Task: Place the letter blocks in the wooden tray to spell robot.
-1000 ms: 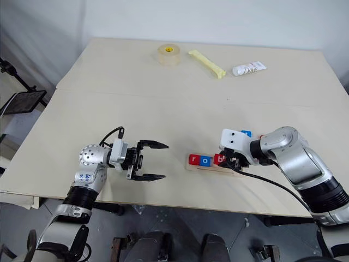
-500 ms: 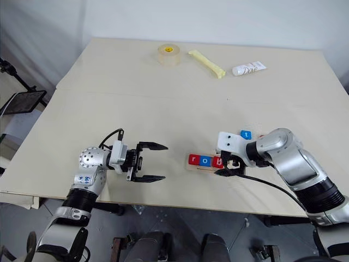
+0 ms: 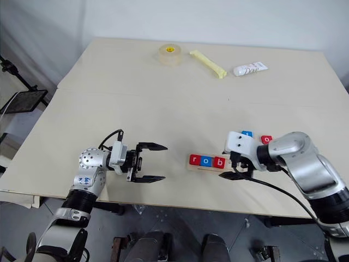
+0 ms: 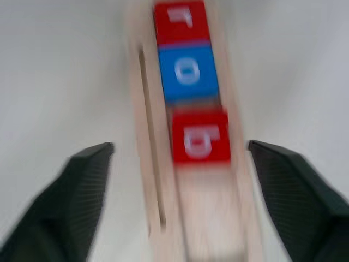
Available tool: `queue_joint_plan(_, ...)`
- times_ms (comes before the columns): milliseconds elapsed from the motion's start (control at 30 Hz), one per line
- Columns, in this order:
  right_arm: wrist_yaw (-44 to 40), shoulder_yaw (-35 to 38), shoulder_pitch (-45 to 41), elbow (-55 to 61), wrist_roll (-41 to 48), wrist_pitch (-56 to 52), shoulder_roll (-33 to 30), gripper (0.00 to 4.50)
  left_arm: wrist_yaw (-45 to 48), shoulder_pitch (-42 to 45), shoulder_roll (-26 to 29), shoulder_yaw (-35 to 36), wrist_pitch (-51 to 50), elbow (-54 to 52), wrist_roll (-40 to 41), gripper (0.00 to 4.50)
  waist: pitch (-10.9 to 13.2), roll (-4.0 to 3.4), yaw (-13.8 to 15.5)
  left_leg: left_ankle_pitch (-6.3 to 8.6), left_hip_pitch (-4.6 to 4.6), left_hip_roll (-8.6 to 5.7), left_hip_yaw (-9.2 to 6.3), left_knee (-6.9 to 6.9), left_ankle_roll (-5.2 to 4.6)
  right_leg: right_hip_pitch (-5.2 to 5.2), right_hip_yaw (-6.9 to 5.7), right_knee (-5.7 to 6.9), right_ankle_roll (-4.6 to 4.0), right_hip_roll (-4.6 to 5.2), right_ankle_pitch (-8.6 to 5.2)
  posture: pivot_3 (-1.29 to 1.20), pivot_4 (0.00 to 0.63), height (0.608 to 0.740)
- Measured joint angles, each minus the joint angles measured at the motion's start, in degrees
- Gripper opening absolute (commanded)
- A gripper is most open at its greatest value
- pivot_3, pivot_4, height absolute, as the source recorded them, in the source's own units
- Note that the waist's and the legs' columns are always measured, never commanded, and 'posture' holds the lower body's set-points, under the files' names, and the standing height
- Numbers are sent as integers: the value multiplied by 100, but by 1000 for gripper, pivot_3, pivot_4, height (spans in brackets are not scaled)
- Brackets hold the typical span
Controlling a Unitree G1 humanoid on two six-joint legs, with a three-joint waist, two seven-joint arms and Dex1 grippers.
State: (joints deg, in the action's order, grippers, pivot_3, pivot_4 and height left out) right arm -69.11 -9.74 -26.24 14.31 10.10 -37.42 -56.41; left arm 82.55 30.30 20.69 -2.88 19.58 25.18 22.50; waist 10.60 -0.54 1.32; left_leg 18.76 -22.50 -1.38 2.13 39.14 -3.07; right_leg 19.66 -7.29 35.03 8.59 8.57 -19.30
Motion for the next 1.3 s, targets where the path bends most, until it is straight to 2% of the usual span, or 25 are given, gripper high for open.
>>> queue_joint_plan(267, 151, 3, 91, -351, -48, 287, 40, 96, 5, 0, -12, -1, -12, 0, 1, 4500, 0, 0, -18, 0, 1, 3, 6, 0, 0, 1, 1, -1, 0, 0, 0, 0, 150, 740)
queue_joint_plan(767, 239, -349, -172, -695, -192, 510, 431, 41, -56, -73, 88, 13, -86, -177, 8, 4500, 0, 0, -8, 0, 0, 1, 4, 0, 0, 1, 1, -1, 0, 0, 0, 0, 150, 740)
queue_joint_plan(1300, 321, -183, -160, -537, -199, 499, 266, 41, -116, 43, 44, 12, -72, -65, -5, 4500, 0, 0, -7, 0, 0, 1, 4, 0, 0, 2, 0, -1, 0, 0, 0, 0, 150, 740)
